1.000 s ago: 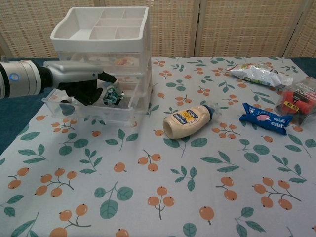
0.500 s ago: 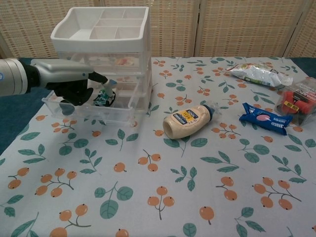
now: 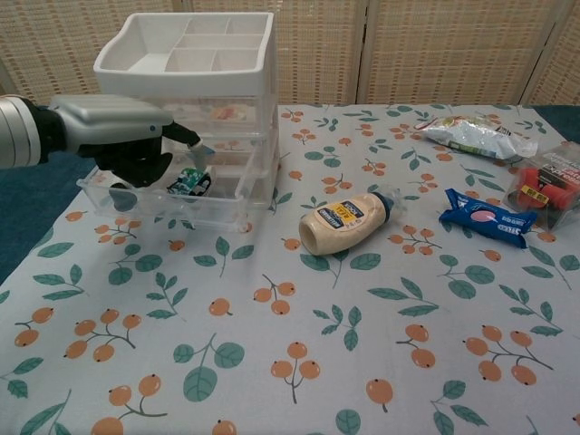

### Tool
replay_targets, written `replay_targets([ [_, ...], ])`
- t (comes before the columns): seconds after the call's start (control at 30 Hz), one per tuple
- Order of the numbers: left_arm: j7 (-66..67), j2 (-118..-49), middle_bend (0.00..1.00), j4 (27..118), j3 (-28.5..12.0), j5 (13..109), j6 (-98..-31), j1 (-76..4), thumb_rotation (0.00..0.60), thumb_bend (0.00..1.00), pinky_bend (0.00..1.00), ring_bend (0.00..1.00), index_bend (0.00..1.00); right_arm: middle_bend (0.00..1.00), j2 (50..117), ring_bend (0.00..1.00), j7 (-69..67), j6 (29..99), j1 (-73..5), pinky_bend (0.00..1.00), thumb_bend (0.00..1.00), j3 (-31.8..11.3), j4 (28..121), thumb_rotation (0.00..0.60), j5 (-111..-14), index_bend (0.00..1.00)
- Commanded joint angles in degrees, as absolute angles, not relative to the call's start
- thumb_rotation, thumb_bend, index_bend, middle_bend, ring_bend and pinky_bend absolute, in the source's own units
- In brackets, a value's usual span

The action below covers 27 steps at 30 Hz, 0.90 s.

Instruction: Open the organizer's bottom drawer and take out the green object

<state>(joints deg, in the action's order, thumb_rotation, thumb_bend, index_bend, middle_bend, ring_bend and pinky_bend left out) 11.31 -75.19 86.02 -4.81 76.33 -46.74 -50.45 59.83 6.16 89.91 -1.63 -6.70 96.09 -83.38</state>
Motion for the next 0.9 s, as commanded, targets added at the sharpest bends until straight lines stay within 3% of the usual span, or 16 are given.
replay_targets([
  [0.03,10.7,-76.2,0.98,83.4,-5.0,79.1,-48.4,-50.8,0.600,0.70,1.00,1.00,0.31,0.27,59.8,0.16,6.2,89.9,-1.6,0.25,0.29,-6.7,96.1,0.600,-83.4,0.20],
  [0.27,5.4,-79.2,0.97,73.8,-3.4,90.0,-53.3,-52.4,0.600,0.42,1.00,1.00,0.34,0.27,59.7,0.16,6.5,90.1,-1.5,0.25,0.29,-6.7,96.5,0.600,-83.5,0.20],
  [0.47,-2.8,-81.5,0.97,64.1,0.4,100.5,-59.7,-54.0,0.600,0.29,1.00,1.00,0.38,0.27,59.7,0.16,6.6,90.1,-1.4,0.25,0.29,-6.6,96.6,0.600,-83.4,0.20],
  [0.7,-6.9,-85.6,0.97,52.6,3.1,108.5,-68.8,-55.3,0.600,0.23,1.00,1.00,0.43,0.27,59.8,0.16,6.7,89.8,-1.6,0.25,0.29,-6.6,96.6,0.600,-83.4,0.20],
  [0.9,-8.6,-88.3,0.97,45.7,4.2,110.1,-70.0,-56.9,0.600,0.23,1.00,1.00,0.44,0.27,59.7,0.16,7.0,89.9,-1.5,0.25,0.29,-6.6,96.7,0.600,-83.4,0.20],
])
